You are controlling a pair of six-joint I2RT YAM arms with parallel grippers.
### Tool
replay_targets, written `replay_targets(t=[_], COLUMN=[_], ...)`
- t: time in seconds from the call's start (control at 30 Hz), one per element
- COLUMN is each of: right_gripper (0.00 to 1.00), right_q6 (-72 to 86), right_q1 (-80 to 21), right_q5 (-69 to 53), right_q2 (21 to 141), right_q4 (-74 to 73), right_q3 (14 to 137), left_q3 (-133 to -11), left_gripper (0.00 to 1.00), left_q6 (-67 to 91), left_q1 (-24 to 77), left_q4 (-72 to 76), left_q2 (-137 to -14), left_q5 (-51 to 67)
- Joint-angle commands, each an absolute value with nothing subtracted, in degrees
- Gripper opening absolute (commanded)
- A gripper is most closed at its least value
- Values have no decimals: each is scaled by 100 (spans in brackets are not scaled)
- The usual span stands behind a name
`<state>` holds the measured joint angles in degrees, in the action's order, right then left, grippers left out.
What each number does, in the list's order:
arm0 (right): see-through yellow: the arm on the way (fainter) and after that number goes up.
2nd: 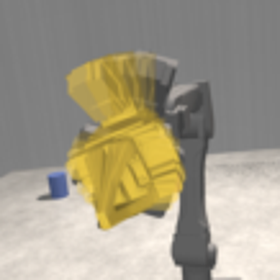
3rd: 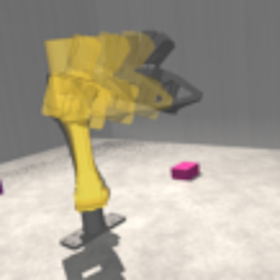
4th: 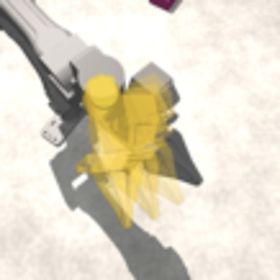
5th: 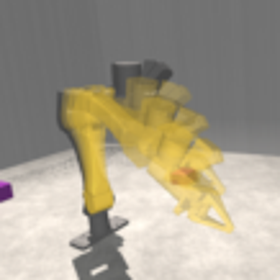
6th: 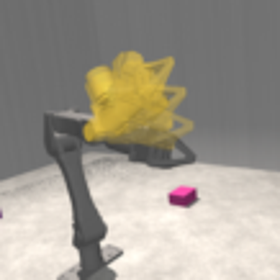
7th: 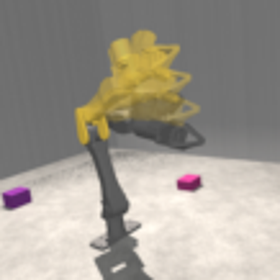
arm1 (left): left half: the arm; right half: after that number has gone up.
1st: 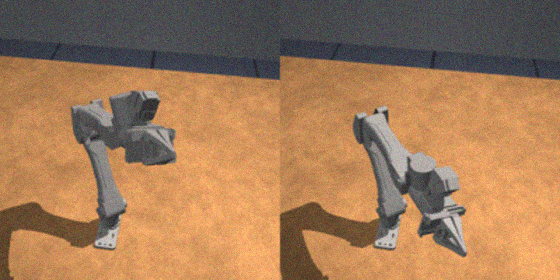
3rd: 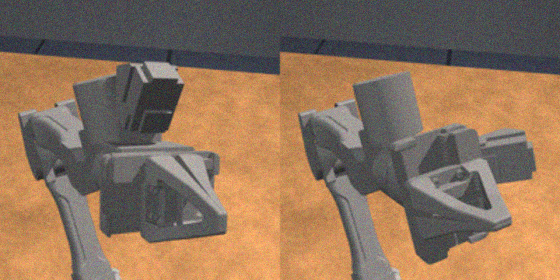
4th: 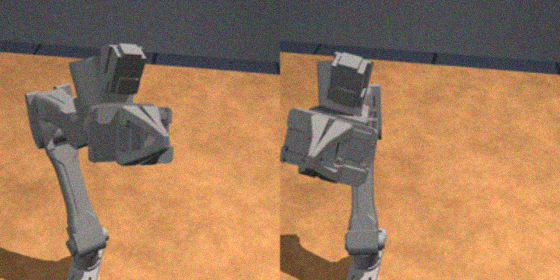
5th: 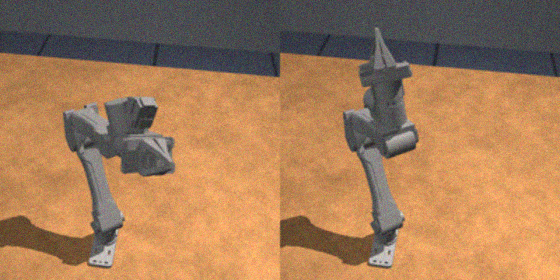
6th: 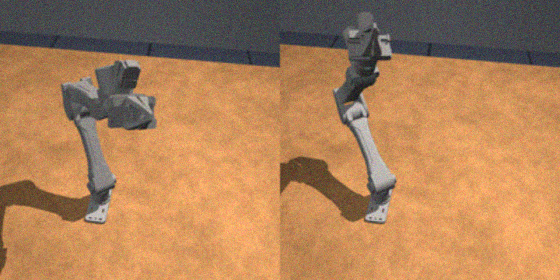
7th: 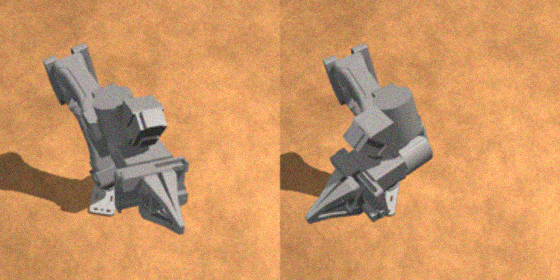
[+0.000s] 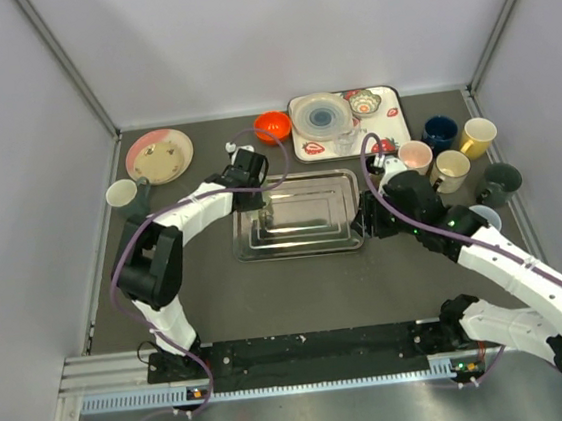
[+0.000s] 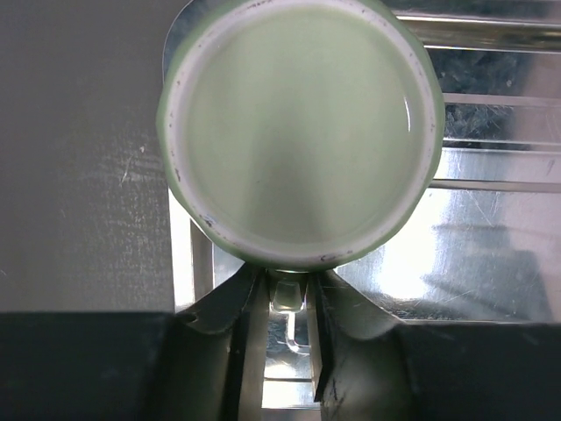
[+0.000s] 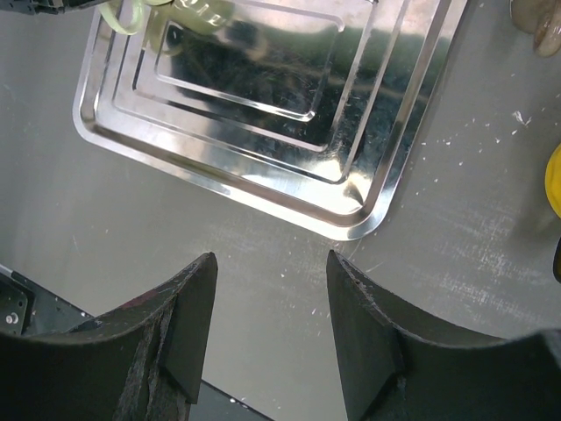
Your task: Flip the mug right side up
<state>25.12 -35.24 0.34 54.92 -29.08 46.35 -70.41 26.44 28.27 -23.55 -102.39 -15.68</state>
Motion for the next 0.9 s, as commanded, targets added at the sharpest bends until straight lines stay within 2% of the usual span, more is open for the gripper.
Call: replay_targets(t=[0.0,0.07,0.1,0.37,0.6,0.77,0.87], right_gripper=[53,53,53,53,53,53,56], right_q6=[2549,2566,2558,2593,2636,3023,3532], right_q1=[-3577,-3586,-3586,-3586,-3577,-3577,-3577], right_q5=[18,26,26,18,-289,-912,-1615], right_q2=[5484,5467,5458,5440,5537,5546,5371], right_q4=[-2681,-2681,-2681,-2689,-2637,-1936,-926], right_q3=[4588,4570,4579,4632,4781,4597,4229], left_q3=[-7207,-7190,-7181,-7198,-6891,-5662,-4654], left_gripper=[22,14,1,0,0,0,0], left_q6=[2575,2575,2575,2610,2662,3215,4014], left_q1=[2769,2760,2760,2760,2760,2760,2751], left_q4=[-2215,-2206,-2197,-2556,-2383,-812,962], left_q2=[-10345,-10362,-10362,-9748,-8151,-7007,-6347], left_q5=[-1521,-1468,-1468,-1161,-345,1182,1860])
